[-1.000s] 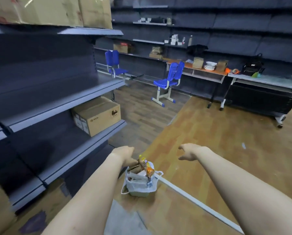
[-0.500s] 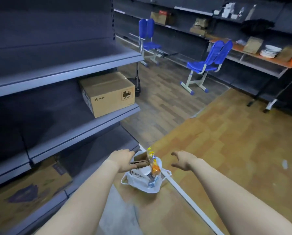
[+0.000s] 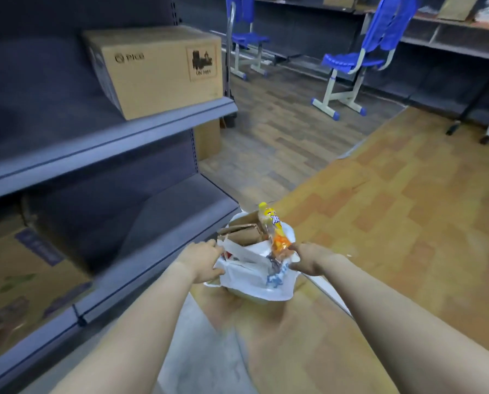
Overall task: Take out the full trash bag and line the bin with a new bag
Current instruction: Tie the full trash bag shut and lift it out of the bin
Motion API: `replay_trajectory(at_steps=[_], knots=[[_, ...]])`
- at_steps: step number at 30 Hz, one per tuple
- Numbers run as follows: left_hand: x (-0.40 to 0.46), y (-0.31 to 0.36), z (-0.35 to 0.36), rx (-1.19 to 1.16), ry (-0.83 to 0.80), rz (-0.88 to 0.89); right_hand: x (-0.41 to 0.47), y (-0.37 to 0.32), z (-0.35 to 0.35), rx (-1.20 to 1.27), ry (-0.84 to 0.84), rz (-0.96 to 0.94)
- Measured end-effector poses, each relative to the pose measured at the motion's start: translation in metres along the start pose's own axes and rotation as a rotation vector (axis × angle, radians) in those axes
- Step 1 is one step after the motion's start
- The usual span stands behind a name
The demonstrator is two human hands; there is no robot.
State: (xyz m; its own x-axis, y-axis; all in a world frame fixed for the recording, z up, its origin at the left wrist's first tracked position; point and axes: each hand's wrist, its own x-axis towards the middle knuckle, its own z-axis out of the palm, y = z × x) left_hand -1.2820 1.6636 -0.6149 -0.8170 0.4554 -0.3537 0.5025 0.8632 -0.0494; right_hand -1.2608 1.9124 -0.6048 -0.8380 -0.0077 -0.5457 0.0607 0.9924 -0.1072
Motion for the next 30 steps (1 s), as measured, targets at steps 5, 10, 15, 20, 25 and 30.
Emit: replay_trajectory(at_steps=[5,10,15,20,25,30], knots=[[0.044,0.007,0.098,0.083,0.084,0.04,0.049,0.019,0.073,-0.008,0.087,-0.039],[0.077,0.011,0.153,0.111,0.197,0.02,0.091,0.038,0.127,-0.093,0.189,-0.019],[0.089,0.014,0.182,0.163,0.28,0.003,0.111,0.044,0.177,-0.074,0.365,-0.051],[0.096,0.01,0.199,0.198,0.35,0.015,0.121,0.045,0.198,-0.211,0.699,-0.095],[0.1,0.009,0.207,0.154,0.411,-0.026,0.137,0.046,0.193,-0.324,0.756,-0.201],[0.106,0.006,0.204,0.034,0.406,0.003,0.146,0.043,0.201,-0.293,0.827,-0.211]])
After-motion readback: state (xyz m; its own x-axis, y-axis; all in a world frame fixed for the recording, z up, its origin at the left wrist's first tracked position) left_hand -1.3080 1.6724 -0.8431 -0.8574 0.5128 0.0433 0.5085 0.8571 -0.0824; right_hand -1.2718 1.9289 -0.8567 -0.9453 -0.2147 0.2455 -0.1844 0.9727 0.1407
